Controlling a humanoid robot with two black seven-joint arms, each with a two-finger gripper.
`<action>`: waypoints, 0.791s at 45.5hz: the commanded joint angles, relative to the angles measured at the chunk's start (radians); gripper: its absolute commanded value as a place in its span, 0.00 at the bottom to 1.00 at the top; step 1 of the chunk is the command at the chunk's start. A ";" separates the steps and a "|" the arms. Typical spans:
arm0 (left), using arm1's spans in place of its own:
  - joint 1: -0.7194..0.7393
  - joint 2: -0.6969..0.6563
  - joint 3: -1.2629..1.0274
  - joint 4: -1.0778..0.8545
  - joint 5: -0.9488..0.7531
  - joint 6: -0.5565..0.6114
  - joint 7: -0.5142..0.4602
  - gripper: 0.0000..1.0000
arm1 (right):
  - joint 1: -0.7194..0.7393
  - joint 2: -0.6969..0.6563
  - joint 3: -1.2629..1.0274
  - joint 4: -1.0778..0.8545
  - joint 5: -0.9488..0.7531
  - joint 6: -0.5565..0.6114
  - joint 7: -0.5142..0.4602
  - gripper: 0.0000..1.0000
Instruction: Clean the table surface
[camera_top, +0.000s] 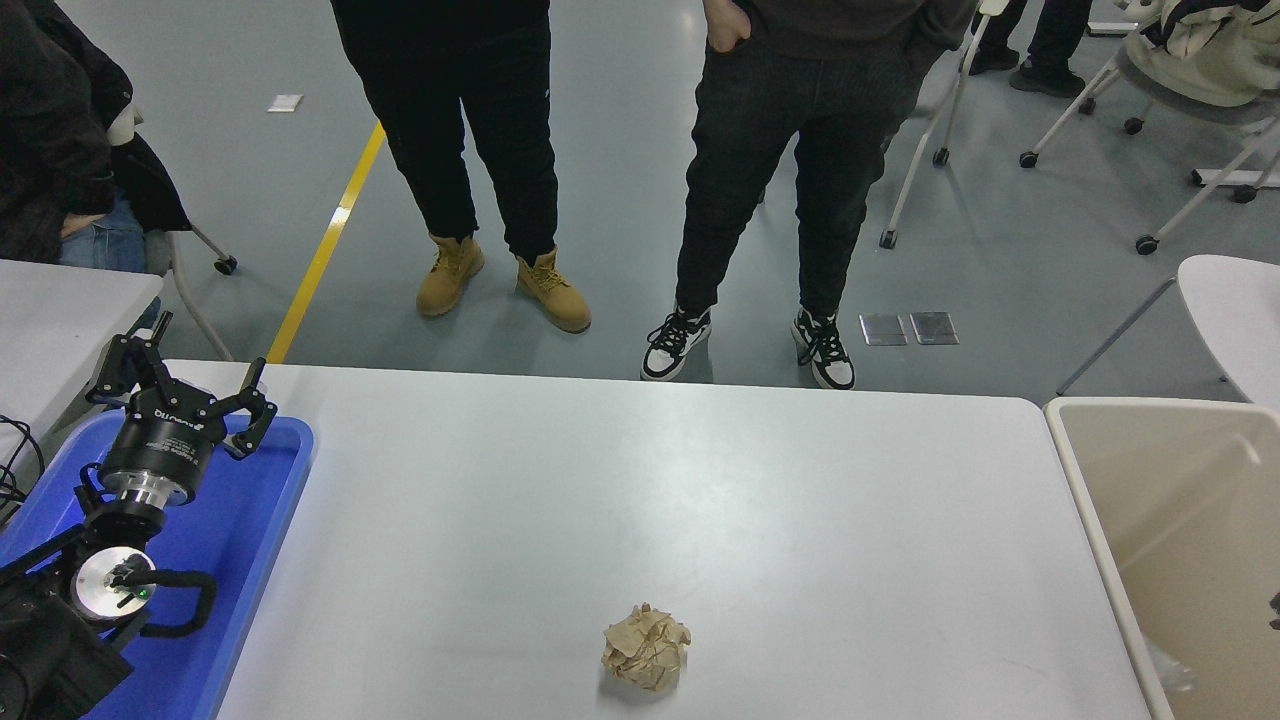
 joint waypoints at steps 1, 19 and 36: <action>0.000 0.000 0.000 0.000 0.000 0.000 0.000 1.00 | 0.030 -0.008 0.141 0.004 0.000 -0.003 -0.001 0.98; 0.000 0.000 0.000 0.000 0.000 0.000 0.000 1.00 | 0.198 -0.044 0.399 0.004 0.000 -0.006 0.007 0.98; 0.002 0.000 0.000 0.000 0.000 0.000 0.000 1.00 | 0.372 -0.057 0.448 0.007 0.159 -0.004 0.010 0.99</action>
